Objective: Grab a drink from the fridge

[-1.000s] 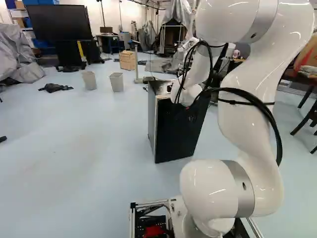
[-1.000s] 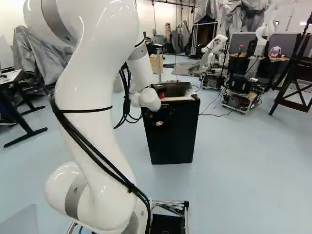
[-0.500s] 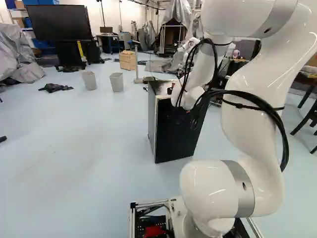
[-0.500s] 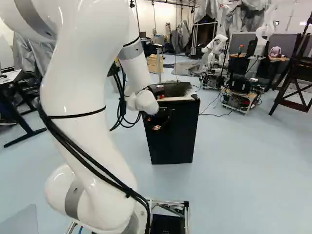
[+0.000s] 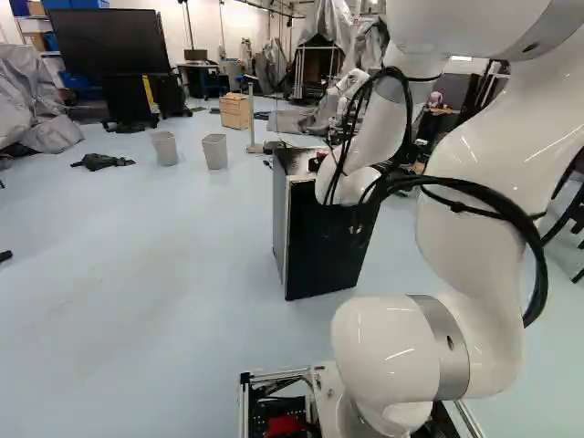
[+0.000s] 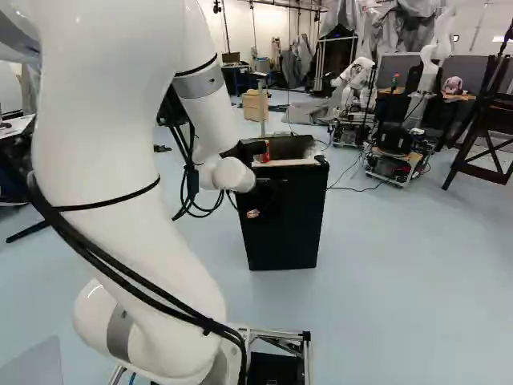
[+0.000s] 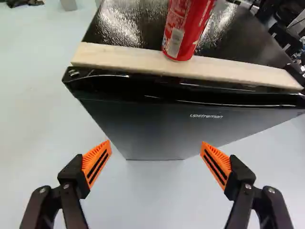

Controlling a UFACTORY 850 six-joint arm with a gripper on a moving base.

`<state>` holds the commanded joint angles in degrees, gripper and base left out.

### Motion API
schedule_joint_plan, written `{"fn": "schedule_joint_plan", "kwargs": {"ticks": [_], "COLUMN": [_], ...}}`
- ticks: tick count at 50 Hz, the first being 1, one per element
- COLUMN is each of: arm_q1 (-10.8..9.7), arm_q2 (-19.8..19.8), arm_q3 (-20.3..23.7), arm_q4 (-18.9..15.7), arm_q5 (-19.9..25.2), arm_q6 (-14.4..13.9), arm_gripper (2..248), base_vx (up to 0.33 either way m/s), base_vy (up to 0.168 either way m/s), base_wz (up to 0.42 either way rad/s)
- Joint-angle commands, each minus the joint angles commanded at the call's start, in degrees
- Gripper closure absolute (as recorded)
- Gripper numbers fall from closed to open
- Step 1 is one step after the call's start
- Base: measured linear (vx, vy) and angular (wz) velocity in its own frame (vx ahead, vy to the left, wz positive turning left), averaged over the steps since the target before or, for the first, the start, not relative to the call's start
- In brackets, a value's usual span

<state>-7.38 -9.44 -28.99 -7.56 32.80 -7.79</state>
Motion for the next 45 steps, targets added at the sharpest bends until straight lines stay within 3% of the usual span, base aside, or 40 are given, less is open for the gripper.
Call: {"fn": "schedule_joint_plan", "kwargs": {"ticks": [22,45], "arm_q1": [2.9,4.3], "arm_q2": [4.3,2.1], "arm_q3": [4.8,2.4], "arm_q4": [3.7,9.4], "arm_q5": [13.4,25.7], "arm_q6": [0.0,0.0], "arm_gripper": [3,3], "base_vx": [0.000,0.000], "base_vy": [0.000,0.000], "base_wz": [0.000,0.000]}}
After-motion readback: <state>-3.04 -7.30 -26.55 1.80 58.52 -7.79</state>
